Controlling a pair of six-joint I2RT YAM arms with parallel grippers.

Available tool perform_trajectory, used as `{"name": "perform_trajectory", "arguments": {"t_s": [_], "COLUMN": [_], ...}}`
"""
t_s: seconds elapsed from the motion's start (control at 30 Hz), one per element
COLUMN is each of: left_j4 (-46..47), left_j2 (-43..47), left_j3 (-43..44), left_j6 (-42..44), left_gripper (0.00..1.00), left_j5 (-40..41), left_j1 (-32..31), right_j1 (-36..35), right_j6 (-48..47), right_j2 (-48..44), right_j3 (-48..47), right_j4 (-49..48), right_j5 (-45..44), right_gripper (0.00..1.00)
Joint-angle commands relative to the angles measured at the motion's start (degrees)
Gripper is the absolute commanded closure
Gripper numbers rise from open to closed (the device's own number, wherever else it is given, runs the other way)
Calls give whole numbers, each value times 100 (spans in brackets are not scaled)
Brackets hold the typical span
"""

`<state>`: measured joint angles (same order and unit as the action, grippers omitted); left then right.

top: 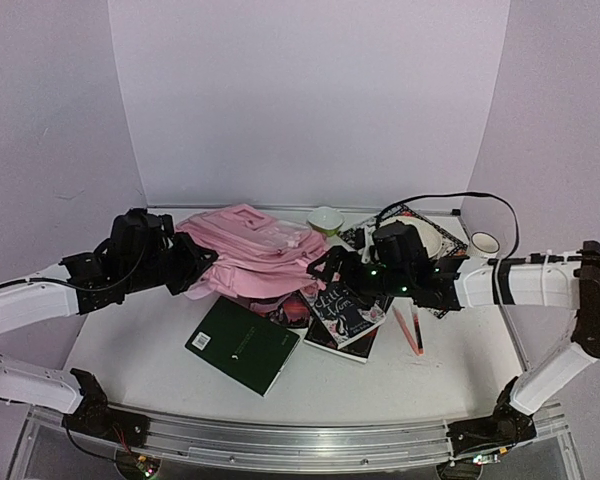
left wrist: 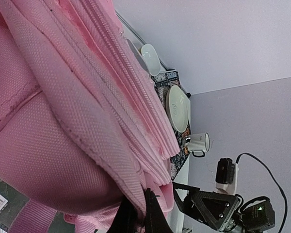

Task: Pack the student bag
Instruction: Pass from the left arm to the right, then put down the book in the student bag.

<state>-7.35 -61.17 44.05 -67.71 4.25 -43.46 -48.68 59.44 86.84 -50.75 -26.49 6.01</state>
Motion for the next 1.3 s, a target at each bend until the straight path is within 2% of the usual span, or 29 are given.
{"name": "perform_trajectory", "arguments": {"t_s": [0.0, 0.3, 0.37, 0.4, 0.47, 0.57, 0.63, 0.7, 0.77, 0.87, 1.03, 1.13, 1.27], "left_j4": [1014, 1375, 1411, 1420, 1418, 1405, 1373, 1184, 796, 208, -1015, -1368, -1735], "left_j2": [-116, -610, -662, -671, -655, -536, -427, -272, -131, 7, 131, 64, -483], "left_j3": [142, 47, -3, -35, -115, -324, -448, -519, -478, -279, 430, 823, 1447], "left_j6": [-36, -126, -149, -154, -155, -85, 55, 208, 379, 778, 1633, 2180, 2894], "left_gripper": [100, 100, 100, 100, 100, 95, 87, 76, 67, 58, 30, 23, 19], "left_j5": [-58, 15, 8, 8, 27, 52, 122, 266, 481, 727, 1312, 1390, 1189], "left_j1": [-427, -969, -1051, -1085, -1159, -1183, -1183, -1183, -1185, -1178, -1171, -1153, -1135], "right_j1": [-184, -321, -325, -325, -327, -326, -326, -324, -325, -325, -324, -312, -202], "right_j6": [496, 952, 962, 961, 937, 845, 734, 667, 570, 395, -156, -509, -884], "right_j2": [386, 1289, 1403, 1450, 1523, 1554, 1542, 1503, 1451, 1369, 1260, 1183, 1100], "right_j3": [-305, -387, -396, -402, -427, -450, -465, -469, -455, -484, -825, -1046, -1347], "right_j4": [-682, -1467, -1567, -1623, -1691, -1756, -1789, -1790, -1780, -1623, -927, -438, 379], "right_j5": [-149, 75, 70, 73, 90, 182, 262, 326, 368, 468, 890, 1133, 1522], "right_gripper": [2, 2, 6, 11, 28, 52, 66, 86, 98, 100, 100, 100, 100]}}
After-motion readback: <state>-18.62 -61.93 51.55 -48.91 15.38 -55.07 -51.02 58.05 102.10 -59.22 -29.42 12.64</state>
